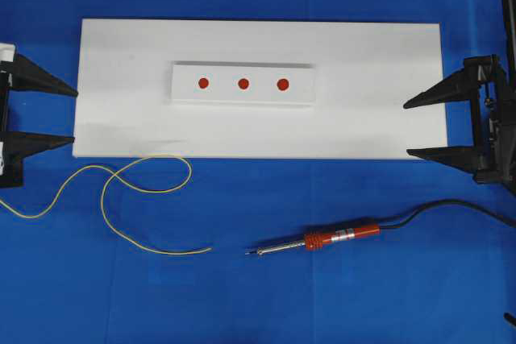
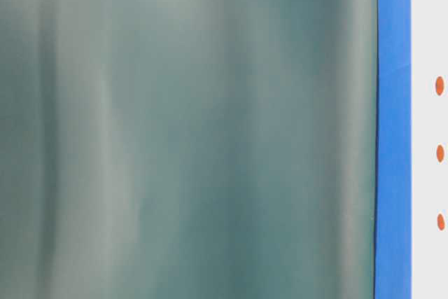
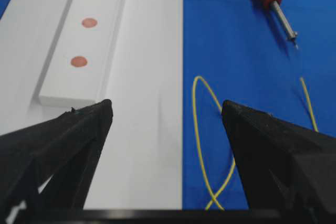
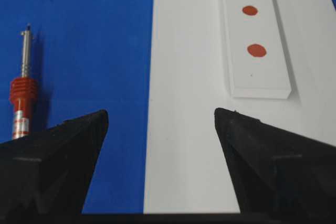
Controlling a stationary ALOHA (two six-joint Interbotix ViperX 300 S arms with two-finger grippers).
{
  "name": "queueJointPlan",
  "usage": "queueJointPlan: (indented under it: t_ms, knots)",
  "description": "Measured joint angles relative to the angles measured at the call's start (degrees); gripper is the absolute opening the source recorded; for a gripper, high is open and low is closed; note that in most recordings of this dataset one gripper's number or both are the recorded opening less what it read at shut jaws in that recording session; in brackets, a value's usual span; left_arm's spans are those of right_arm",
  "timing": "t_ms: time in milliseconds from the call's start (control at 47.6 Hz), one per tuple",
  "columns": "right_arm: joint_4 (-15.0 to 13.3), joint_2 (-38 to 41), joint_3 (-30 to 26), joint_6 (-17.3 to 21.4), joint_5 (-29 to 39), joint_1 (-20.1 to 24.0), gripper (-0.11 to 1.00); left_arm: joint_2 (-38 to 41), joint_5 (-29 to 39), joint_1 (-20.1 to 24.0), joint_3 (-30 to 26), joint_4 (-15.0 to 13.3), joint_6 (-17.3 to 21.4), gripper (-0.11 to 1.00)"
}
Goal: Touch the tip of the soldering iron to the tip of the solder at the mark.
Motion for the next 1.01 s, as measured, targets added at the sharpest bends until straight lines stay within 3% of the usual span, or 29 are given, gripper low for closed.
queueJointPlan:
  t_ms: [1009]
  knots:
    - [0.0,0.2,0.0,-0.1,0.0,0.2,0.76,0.0,0.8,0.0,0.4,0.0,0.1,0.81]
